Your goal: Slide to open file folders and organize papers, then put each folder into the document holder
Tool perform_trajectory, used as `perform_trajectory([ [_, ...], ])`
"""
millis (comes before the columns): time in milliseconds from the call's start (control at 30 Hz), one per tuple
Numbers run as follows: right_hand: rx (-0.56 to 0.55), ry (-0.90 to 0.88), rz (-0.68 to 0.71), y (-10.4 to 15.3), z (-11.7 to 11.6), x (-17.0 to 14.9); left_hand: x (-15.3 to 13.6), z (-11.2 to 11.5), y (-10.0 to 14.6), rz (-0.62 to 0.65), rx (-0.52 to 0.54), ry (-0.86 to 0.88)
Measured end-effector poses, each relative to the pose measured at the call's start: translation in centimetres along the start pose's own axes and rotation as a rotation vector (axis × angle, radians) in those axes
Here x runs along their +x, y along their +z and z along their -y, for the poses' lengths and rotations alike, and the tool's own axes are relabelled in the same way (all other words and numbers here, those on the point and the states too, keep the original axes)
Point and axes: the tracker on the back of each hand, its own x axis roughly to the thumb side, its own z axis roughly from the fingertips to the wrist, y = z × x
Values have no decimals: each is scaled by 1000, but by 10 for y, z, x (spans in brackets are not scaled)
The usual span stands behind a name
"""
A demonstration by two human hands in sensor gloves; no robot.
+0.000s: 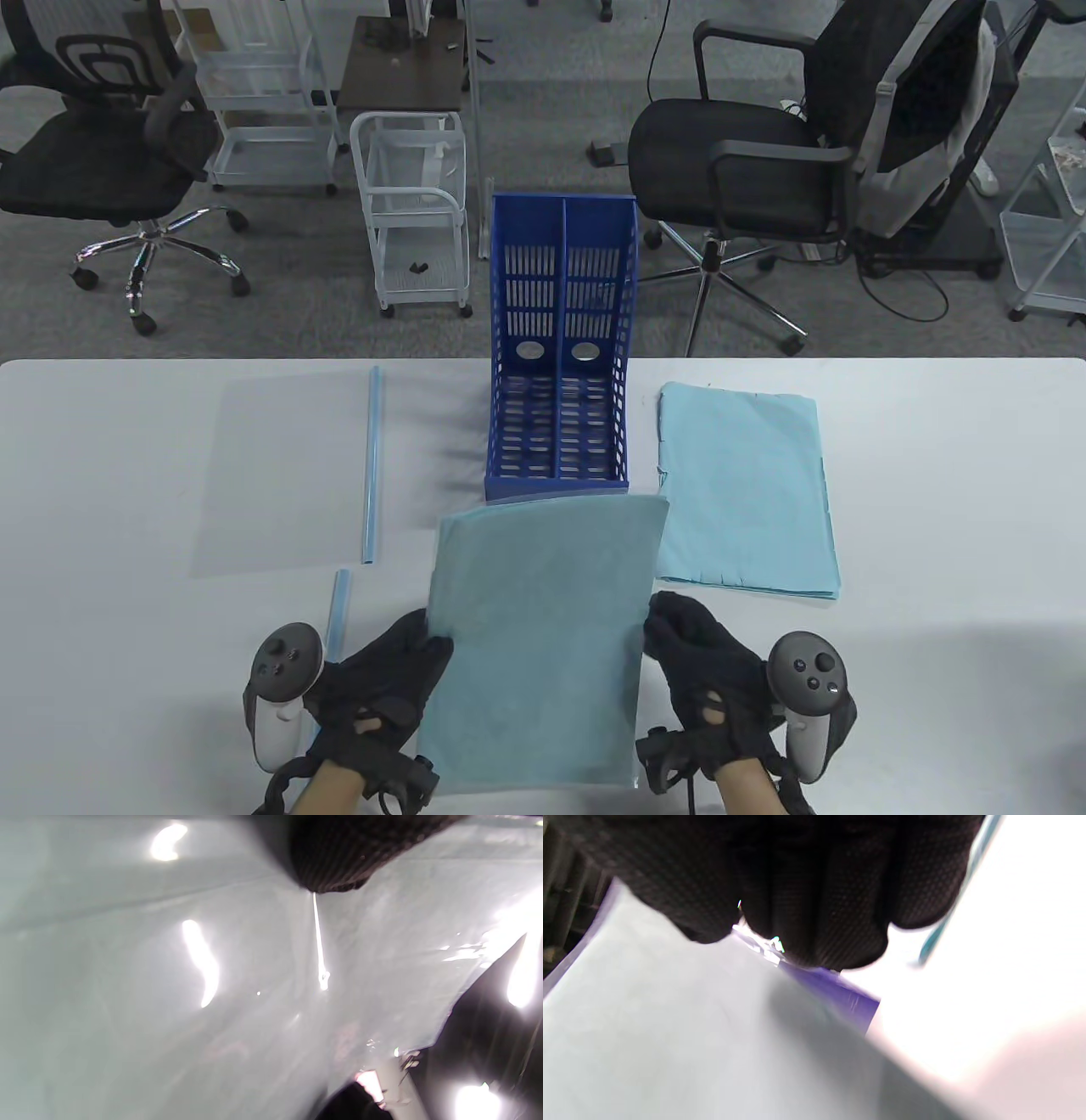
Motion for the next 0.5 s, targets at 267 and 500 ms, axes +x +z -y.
perform_trajectory([
  [267, -197, 406, 453, 19, -2, 54, 15, 29, 0, 1, -162, -316],
  [500, 88, 291, 398, 5, -21, 80, 12, 37, -4, -1, -240, -345],
])
